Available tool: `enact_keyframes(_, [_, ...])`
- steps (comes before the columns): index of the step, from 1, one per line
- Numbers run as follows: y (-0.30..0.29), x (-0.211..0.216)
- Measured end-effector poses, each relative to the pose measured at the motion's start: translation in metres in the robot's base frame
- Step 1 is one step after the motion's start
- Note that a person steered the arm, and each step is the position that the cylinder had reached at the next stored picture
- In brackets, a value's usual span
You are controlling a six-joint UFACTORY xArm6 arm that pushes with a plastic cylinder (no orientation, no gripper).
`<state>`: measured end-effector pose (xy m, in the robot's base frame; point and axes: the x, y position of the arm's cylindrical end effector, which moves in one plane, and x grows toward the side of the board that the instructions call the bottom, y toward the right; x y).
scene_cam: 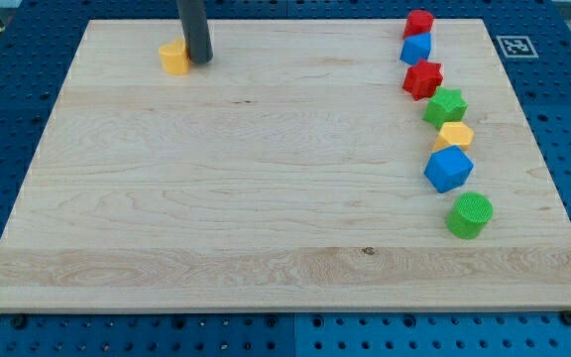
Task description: Point your arm below the green circle
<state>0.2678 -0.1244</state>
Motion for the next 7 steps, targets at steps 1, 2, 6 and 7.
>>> enact_keyframes(1, [-0.023,0.001])
enact_keyframes(2, [-0.015,0.002])
enact_keyframes(6, [0.110,0.213])
enact_keyframes(7, [0.159,0.262])
